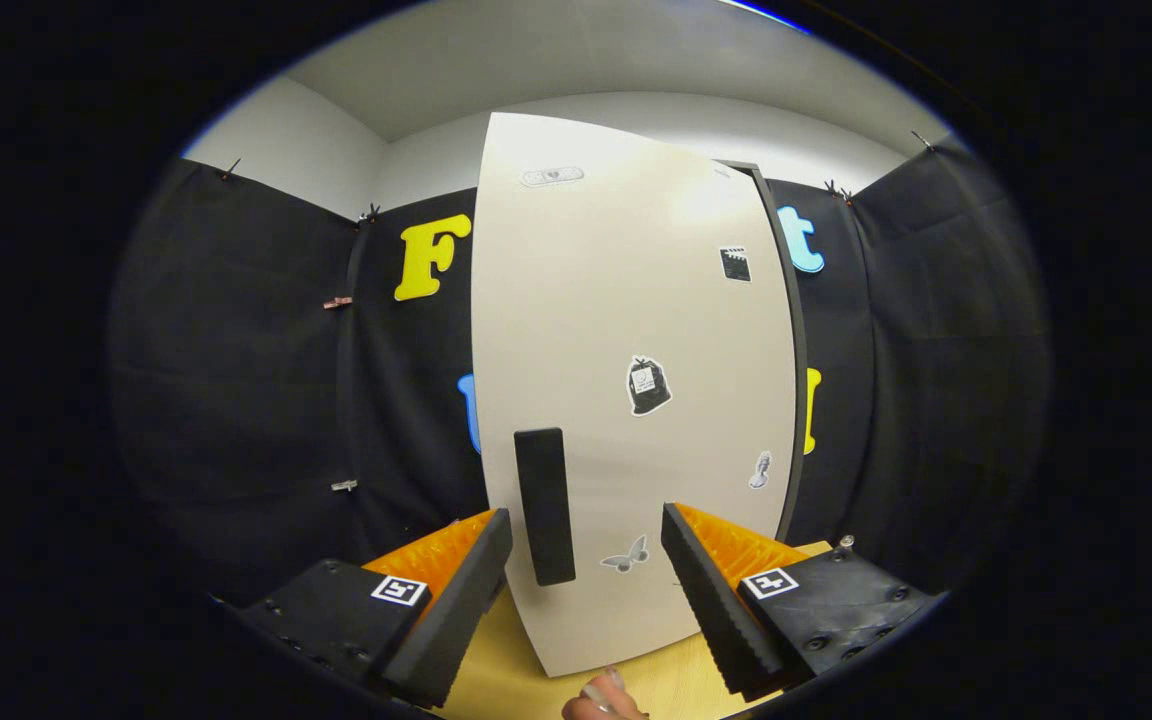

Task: Open the shoe cabinet door, grab the shoes and put them into the shoe cabinet, then close the shoe cabinet door.

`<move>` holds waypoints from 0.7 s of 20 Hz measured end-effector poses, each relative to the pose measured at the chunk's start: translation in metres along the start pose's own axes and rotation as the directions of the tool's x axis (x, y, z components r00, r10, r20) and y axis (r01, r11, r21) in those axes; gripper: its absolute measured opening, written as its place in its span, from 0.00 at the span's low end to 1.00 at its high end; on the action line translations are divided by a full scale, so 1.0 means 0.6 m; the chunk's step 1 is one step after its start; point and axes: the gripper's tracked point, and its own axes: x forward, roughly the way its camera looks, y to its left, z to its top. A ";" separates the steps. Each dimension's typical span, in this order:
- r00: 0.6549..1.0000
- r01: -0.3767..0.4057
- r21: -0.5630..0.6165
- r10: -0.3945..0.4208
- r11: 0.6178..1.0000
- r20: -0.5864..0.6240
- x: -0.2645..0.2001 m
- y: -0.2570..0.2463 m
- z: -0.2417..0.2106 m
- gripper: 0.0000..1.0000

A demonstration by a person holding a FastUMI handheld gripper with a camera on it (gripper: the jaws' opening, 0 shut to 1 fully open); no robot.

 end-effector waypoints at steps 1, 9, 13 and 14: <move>1.000 0.004 -0.002 -0.004 1.000 -0.003 -0.003 -0.002 0.001 0.98; 1.000 0.004 -0.011 -0.004 1.000 -0.001 -0.026 -0.003 0.005 0.98; 1.000 0.004 -0.008 -0.004 1.000 -0.004 -0.034 -0.003 0.004 0.98; 1.000 0.004 -0.008 -0.004 1.000 -0.003 -0.036 -0.003 0.004 0.98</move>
